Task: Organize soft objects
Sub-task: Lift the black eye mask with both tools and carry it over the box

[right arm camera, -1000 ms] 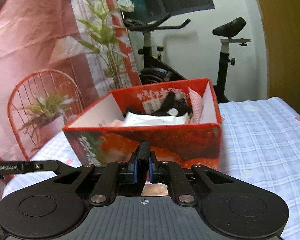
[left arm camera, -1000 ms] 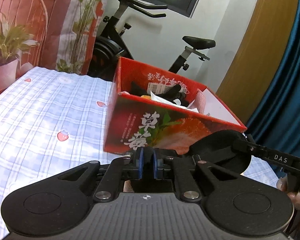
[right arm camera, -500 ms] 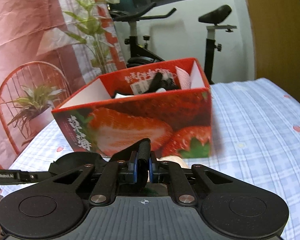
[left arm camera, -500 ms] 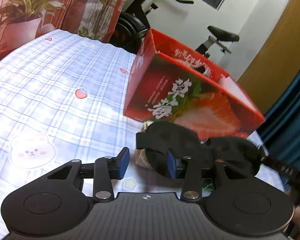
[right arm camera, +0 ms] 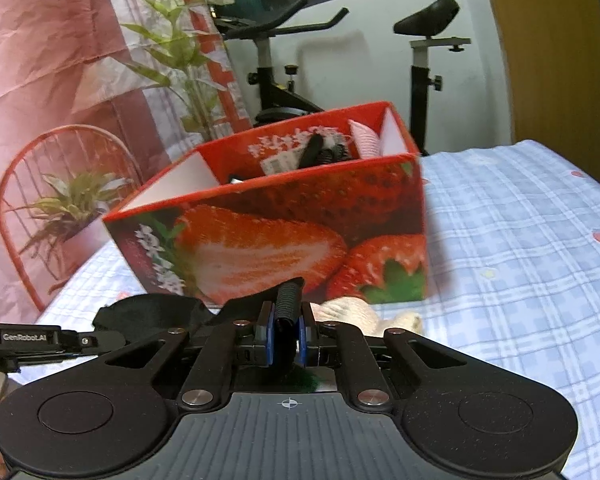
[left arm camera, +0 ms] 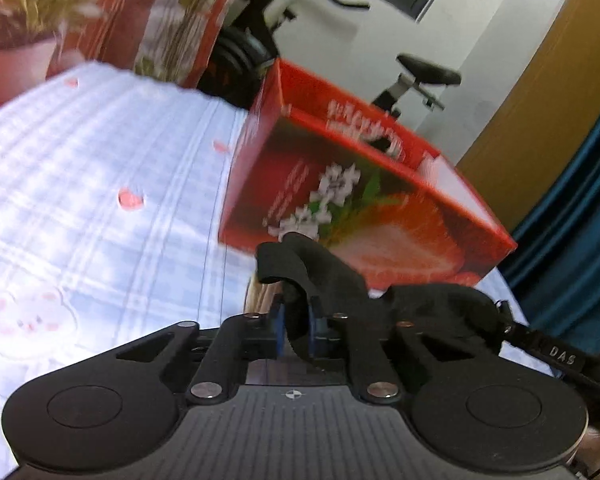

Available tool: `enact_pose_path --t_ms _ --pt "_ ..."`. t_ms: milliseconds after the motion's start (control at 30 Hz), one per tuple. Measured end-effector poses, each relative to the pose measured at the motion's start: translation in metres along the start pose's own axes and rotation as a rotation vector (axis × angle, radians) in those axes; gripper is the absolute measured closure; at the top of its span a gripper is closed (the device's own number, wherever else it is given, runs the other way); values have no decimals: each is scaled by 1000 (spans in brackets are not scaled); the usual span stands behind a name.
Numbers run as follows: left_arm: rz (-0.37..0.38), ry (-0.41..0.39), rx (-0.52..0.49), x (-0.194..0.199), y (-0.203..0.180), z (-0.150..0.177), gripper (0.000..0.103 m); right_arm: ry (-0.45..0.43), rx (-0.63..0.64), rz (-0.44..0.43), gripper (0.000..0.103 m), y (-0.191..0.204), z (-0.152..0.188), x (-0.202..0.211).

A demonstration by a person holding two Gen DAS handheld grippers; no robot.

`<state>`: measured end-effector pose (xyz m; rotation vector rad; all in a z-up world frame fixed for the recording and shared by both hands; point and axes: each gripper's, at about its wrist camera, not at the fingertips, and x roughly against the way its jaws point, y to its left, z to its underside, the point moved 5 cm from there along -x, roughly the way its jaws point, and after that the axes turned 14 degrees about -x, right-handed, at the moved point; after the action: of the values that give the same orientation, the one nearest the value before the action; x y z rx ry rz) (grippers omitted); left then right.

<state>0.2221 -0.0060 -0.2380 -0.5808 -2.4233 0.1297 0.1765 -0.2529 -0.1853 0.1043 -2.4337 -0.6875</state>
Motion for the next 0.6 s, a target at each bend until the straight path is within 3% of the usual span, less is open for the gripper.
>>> enact_pose_path --t_ms 333,600 --pt "-62 -138 -104 47 -13 -18 94 -47 73 -78 93 37 -16 12" --pt "-66 -236 -148 57 -21 -59 94 -114 124 -119 93 57 -47 24"
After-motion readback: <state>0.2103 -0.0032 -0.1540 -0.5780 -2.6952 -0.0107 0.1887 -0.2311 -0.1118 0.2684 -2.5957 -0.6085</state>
